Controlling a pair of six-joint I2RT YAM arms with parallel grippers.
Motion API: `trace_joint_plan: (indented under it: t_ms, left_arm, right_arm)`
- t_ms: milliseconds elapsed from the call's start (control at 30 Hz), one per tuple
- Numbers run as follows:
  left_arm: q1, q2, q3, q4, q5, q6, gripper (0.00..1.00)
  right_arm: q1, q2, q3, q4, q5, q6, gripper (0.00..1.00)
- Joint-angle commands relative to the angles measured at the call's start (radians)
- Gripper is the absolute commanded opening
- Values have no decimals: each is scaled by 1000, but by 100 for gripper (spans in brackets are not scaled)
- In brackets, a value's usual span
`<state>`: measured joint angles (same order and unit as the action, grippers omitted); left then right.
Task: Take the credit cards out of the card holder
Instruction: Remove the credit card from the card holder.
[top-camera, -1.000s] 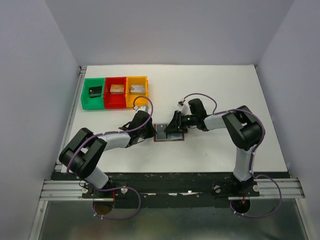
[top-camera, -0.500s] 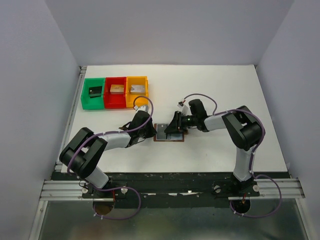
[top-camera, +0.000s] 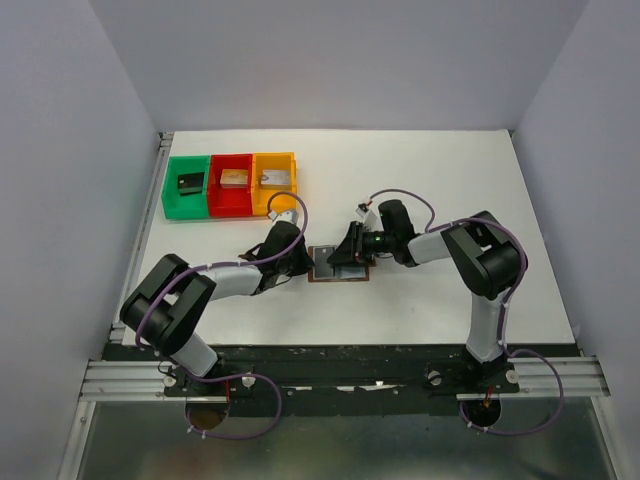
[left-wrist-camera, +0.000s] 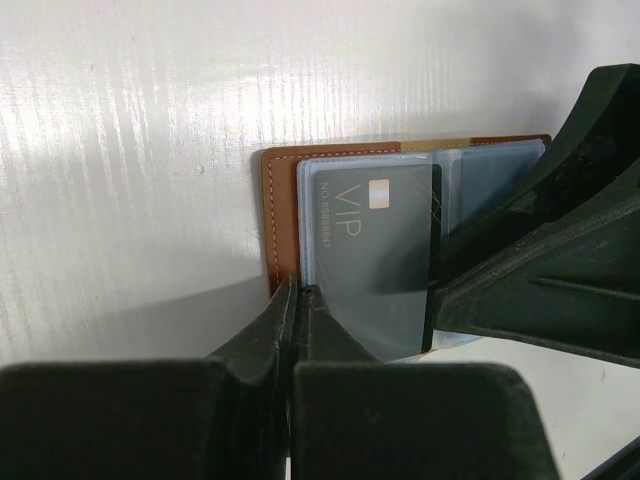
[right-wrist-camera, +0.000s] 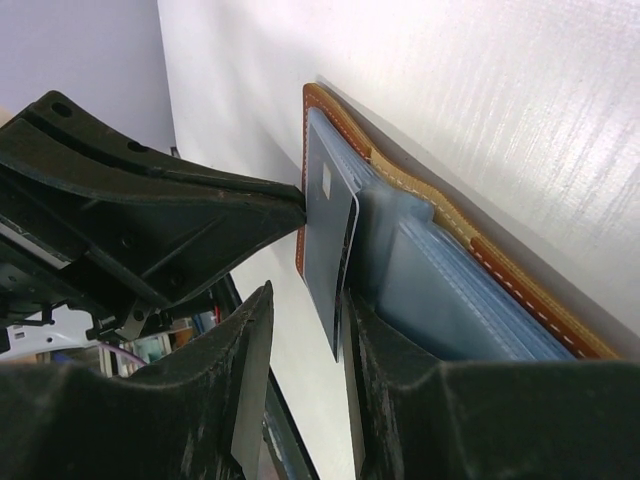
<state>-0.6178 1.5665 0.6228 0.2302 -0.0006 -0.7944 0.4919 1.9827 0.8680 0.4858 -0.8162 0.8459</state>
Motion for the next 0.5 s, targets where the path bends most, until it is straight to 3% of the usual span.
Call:
trace_joint_plan:
  t_ms: [0, 467]
  left_arm:
    - [-23, 38, -11, -25, 42, -5, 0]
    - [-39, 53, -9, 9, 70, -6, 0]
  right_arm:
    - [14, 30, 17, 34, -35, 12, 41]
    - [16, 64, 42, 17, -60, 12, 41]
